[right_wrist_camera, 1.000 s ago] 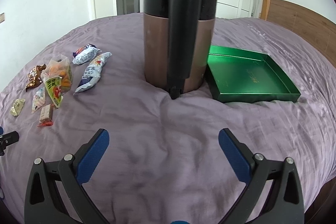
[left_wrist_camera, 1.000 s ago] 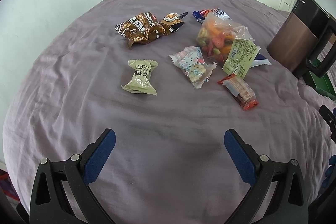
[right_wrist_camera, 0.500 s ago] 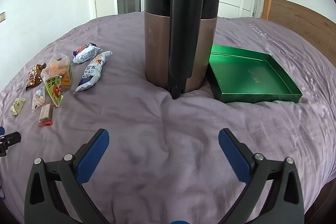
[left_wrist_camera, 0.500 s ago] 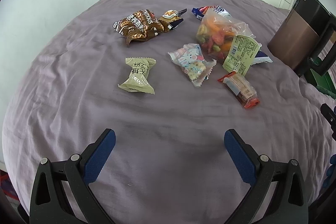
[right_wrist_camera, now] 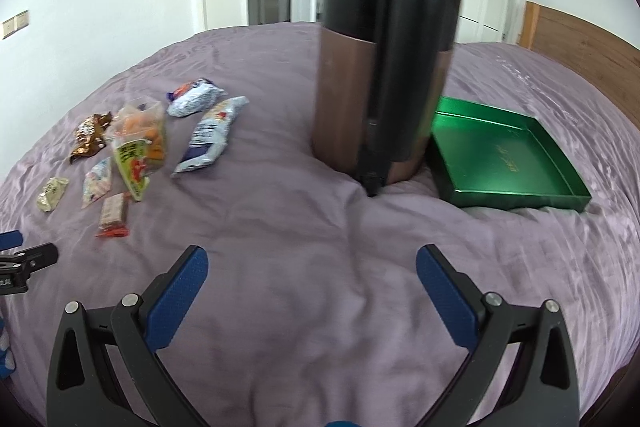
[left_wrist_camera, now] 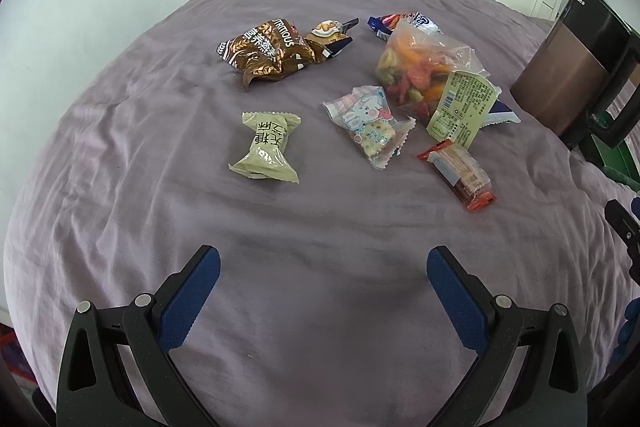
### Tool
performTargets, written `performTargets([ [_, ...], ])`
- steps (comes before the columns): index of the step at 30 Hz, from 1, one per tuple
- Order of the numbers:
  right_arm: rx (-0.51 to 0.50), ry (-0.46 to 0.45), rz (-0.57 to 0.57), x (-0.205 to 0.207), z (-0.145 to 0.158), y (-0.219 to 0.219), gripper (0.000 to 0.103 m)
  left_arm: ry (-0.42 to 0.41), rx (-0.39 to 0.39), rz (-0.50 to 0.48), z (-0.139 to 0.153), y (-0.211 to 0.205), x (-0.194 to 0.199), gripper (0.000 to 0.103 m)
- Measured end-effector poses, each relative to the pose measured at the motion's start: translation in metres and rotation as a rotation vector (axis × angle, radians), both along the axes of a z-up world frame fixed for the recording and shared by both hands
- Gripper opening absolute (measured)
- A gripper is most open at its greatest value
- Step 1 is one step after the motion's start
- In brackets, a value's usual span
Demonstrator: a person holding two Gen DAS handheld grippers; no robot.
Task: Organize snacks
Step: 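Grasp the green pastry packet with the left tool while the right tool grasps the red-ended wafer bar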
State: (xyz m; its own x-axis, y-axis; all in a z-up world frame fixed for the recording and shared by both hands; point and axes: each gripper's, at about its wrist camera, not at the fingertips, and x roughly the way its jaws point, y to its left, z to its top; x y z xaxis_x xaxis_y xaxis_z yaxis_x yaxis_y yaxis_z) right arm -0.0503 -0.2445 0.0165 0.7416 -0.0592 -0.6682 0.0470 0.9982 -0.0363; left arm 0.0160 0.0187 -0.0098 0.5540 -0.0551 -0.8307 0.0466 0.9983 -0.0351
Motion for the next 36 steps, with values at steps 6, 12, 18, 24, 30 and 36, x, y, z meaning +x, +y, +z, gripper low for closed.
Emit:
performTargets([
  [6,0.01,0.001,0.061,0.004,0.0,0.022,0.103,-0.001,0.004,0.003,-0.001,0.002,0.003,0.102],
  [12,0.015,0.008,0.116,0.007,0.001,0.041,0.103,0.0,0.006,0.009,0.0,0.004,0.005,0.102],
  [18,0.04,0.033,0.195,0.019,-0.001,0.066,0.103,-0.007,0.017,0.086,0.008,0.033,0.022,0.102],
  [24,0.058,0.068,0.273,0.036,-0.006,0.096,0.103,0.029,0.03,0.137,0.004,0.044,0.054,0.102],
  [30,0.097,0.124,0.342,0.057,-0.018,0.12,0.103,0.1,0.091,0.155,-0.018,0.04,0.089,0.102],
  [36,0.123,0.181,0.363,0.076,-0.033,0.134,0.103,0.155,0.103,0.124,-0.033,0.041,0.109,0.102],
])
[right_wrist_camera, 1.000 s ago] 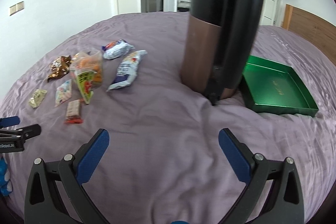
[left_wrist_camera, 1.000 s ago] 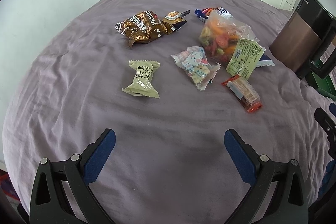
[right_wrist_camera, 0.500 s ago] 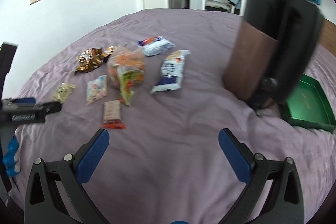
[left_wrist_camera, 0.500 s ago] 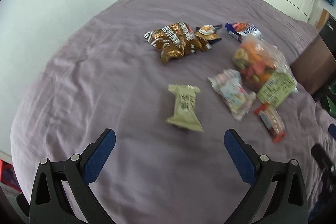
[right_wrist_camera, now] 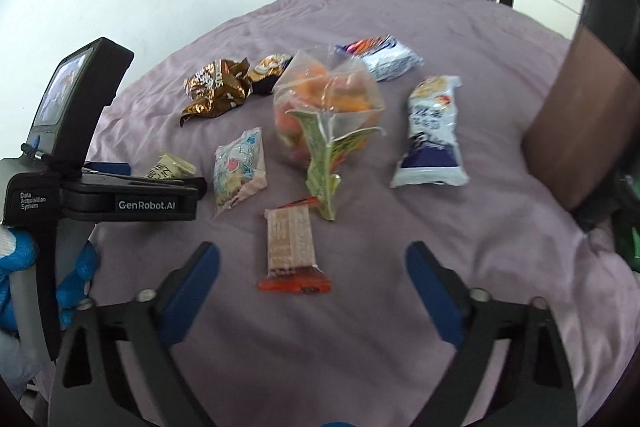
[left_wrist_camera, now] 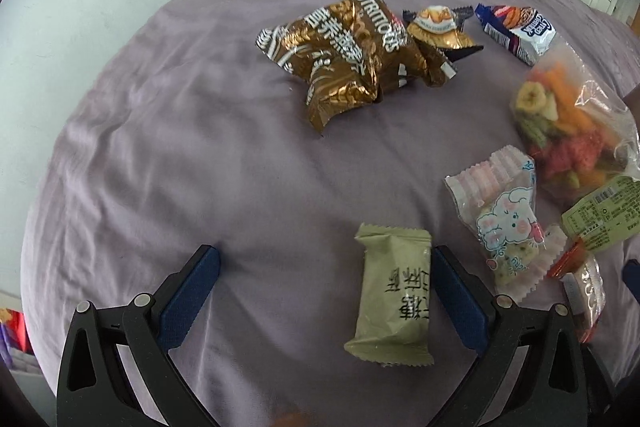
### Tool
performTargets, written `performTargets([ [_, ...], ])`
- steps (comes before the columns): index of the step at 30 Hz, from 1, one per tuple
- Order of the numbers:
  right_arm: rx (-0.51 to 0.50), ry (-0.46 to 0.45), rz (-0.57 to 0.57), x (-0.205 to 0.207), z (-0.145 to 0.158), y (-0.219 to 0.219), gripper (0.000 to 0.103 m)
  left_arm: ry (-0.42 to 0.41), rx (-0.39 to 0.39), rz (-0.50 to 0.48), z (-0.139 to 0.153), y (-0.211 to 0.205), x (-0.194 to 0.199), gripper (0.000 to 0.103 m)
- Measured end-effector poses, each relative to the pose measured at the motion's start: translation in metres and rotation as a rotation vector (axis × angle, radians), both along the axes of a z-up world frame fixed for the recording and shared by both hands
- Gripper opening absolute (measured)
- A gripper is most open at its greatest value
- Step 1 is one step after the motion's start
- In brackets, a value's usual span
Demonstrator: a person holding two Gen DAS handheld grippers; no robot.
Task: Organize snacks
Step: 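Grasp the green pastry packet with the left tool while the right tool grasps the red-ended wafer bar, then carry both snacks to the green tray and open the right tool to drop the wafer bar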
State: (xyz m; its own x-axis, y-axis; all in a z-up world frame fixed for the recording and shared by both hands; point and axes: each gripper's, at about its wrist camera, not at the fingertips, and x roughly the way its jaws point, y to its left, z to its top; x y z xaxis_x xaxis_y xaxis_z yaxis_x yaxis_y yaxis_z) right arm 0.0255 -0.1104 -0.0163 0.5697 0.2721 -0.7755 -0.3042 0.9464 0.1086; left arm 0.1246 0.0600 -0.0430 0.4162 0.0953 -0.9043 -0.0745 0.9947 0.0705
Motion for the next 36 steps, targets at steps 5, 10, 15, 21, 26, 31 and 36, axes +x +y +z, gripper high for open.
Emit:
performTargets([
  [5,-0.008,0.02,0.02,0.007,-0.009,0.006,0.096,0.014,-0.004,-0.031,-0.004,0.004,-0.004,0.102],
  [10,0.007,0.021,0.041,0.011,-0.011,0.004,0.064,-0.016,-0.005,-0.06,0.006,0.007,-0.006,0.078],
  [15,0.027,0.007,0.066,0.011,-0.012,0.0,0.03,-0.072,0.007,-0.096,0.017,0.007,-0.015,0.025],
  [21,0.091,0.003,0.086,0.008,-0.016,-0.012,0.023,-0.132,0.024,-0.093,0.02,0.015,-0.028,0.014],
  [26,0.138,-0.018,0.082,0.005,-0.012,-0.019,0.016,-0.191,0.014,-0.054,0.03,0.019,-0.048,0.014],
  [31,0.177,-0.016,0.073,0.0,-0.006,-0.027,0.016,-0.234,-0.021,-0.029,0.044,0.021,-0.06,0.014],
  [36,0.22,-0.015,0.063,-0.015,0.006,-0.04,0.014,-0.244,-0.063,-0.04,0.06,0.014,-0.08,0.014],
])
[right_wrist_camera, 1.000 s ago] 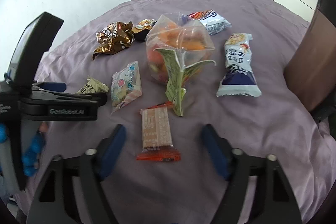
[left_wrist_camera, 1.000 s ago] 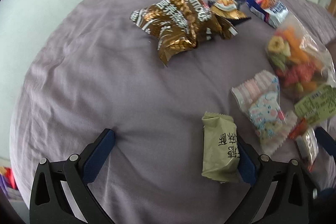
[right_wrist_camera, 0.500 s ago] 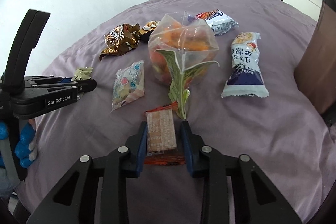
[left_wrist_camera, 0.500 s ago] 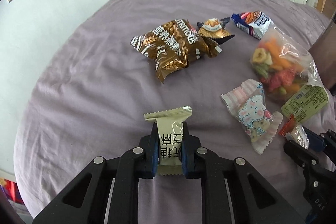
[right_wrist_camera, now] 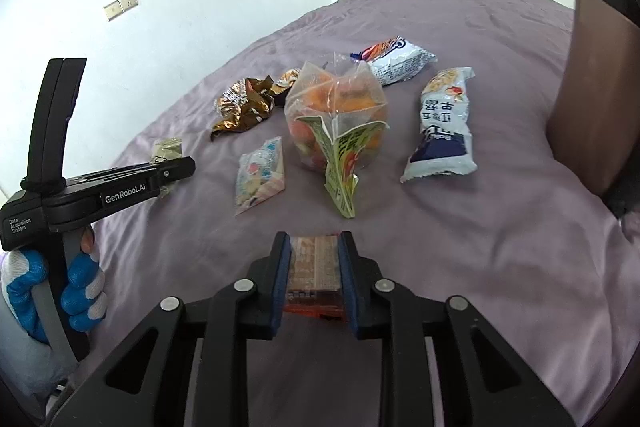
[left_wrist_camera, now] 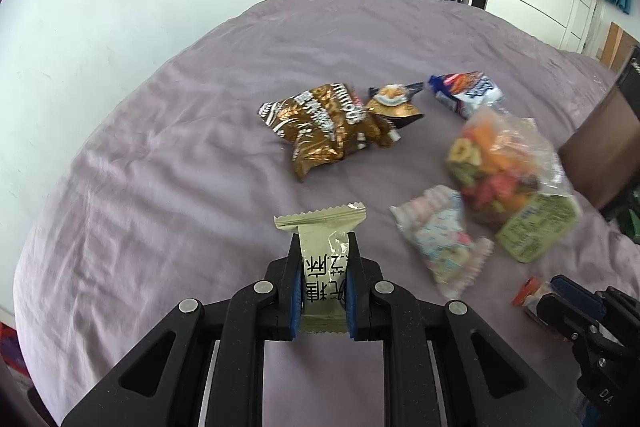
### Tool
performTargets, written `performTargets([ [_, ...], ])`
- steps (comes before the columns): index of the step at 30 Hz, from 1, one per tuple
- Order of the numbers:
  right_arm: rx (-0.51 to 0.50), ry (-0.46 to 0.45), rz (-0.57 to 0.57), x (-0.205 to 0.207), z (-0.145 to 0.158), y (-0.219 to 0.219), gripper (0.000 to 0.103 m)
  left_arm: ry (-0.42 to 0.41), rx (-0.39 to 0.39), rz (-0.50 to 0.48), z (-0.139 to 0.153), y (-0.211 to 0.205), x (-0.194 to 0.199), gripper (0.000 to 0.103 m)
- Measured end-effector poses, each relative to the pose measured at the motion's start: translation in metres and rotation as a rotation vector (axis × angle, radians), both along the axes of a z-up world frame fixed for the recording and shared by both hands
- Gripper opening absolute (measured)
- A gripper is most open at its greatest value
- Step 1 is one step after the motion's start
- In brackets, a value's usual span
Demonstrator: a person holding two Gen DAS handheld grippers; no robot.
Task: Organize snacks
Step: 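Carry both snacks to the green tray and open the right tool to drop the wafer bar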
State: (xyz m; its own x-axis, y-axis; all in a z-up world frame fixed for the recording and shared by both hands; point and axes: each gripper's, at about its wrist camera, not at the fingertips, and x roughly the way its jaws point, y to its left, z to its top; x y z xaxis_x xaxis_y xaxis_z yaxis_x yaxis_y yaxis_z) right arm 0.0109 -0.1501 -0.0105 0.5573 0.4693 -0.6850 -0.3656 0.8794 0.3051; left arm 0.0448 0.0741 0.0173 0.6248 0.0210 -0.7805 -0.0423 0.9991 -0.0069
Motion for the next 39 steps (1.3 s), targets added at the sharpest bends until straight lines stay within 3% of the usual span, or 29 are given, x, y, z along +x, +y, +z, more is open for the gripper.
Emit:
performTargets([
  [7,0.066,0.055,-0.09,-0.022,0.003,-0.041,0.014,0.014,0.012,-0.067,0.015,-0.05,-0.006,0.014],
  [13,0.079,0.044,-0.178,-0.047,0.017,-0.087,0.013,0.025,0.019,-0.159,0.032,-0.098,-0.027,0.014],
  [20,0.096,0.014,-0.332,-0.073,0.037,-0.161,0.013,0.035,0.001,-0.349,0.047,-0.182,-0.048,0.014],
  [27,0.062,-0.074,-0.519,-0.088,0.067,-0.26,0.013,0.042,-0.055,-0.611,0.057,-0.294,-0.064,0.014],
  [33,0.032,-0.156,-0.645,-0.08,0.079,-0.341,0.013,0.002,-0.103,-0.751,0.068,-0.391,-0.05,0.014],
  [39,-0.019,-0.195,-0.75,-0.042,0.062,-0.409,0.013,-0.05,-0.115,-0.765,0.06,-0.481,0.0,0.014],
])
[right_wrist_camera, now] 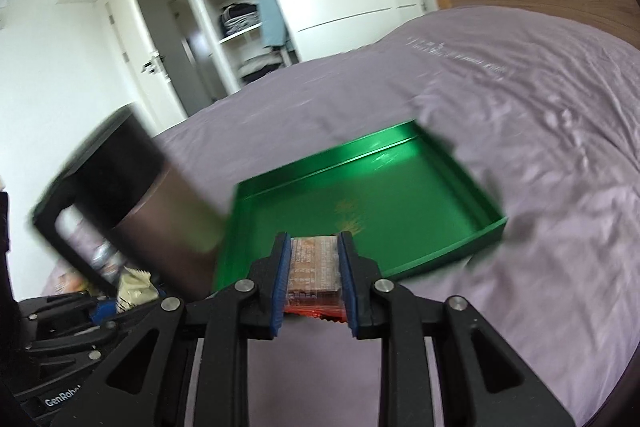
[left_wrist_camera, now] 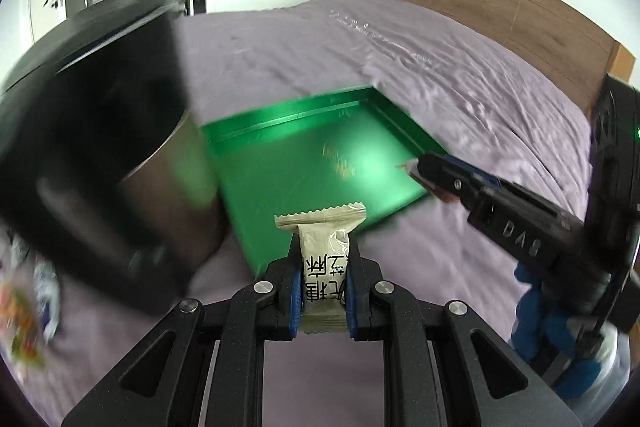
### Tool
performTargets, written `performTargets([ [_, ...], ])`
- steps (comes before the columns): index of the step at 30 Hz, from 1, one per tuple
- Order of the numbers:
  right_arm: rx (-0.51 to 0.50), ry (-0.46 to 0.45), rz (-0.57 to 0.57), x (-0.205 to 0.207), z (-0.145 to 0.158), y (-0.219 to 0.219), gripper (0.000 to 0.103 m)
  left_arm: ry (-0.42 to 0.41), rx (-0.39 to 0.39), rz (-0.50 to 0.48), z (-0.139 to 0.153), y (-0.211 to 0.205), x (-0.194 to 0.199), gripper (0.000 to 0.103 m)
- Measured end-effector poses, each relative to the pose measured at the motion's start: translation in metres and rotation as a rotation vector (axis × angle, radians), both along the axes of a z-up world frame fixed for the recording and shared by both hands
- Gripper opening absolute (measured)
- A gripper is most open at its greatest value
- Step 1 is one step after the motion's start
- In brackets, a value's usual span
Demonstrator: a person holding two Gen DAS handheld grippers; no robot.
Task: Organize snacks
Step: 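Carry both snacks to the green tray and open the right tool to drop the wafer bar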
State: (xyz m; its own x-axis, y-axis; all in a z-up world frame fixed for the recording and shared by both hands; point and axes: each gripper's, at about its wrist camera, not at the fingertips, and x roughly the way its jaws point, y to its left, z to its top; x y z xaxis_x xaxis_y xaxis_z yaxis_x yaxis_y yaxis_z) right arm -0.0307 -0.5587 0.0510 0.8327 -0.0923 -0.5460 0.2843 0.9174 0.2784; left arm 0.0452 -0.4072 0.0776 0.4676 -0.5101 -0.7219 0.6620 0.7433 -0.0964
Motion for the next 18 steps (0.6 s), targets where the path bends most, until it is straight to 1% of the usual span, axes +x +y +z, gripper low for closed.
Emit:
performTargets([
  [2,-0.011,0.018,-0.028,0.019,-0.016,-0.022,0.013,-0.015,0.012,0.018,-0.01,-0.019,0.017,0.014],
  [5,-0.021,0.054,-0.048,0.045,-0.038,-0.044,0.013,0.011,0.031,0.059,-0.033,-0.042,0.049,0.014],
  [7,-0.031,0.082,-0.062,0.059,-0.053,-0.055,0.014,0.049,0.05,0.091,-0.052,-0.05,0.068,0.014],
  [9,-0.04,0.098,-0.07,0.067,-0.065,-0.062,0.014,0.099,0.035,0.112,-0.068,-0.051,0.082,0.014],
  [11,-0.056,0.106,-0.076,0.07,-0.075,-0.064,0.014,0.099,0.054,0.129,-0.082,-0.054,0.086,0.014],
  [13,-0.087,0.103,-0.076,0.07,-0.077,-0.059,0.014,0.113,0.054,0.136,-0.093,-0.054,0.085,0.014],
  [16,-0.136,0.11,-0.085,0.071,-0.082,-0.051,0.014,0.073,0.043,0.14,-0.095,-0.054,0.079,0.014],
  [18,-0.141,0.109,-0.09,0.072,-0.083,-0.053,0.014,0.051,0.045,0.138,-0.098,-0.054,0.075,0.014],
])
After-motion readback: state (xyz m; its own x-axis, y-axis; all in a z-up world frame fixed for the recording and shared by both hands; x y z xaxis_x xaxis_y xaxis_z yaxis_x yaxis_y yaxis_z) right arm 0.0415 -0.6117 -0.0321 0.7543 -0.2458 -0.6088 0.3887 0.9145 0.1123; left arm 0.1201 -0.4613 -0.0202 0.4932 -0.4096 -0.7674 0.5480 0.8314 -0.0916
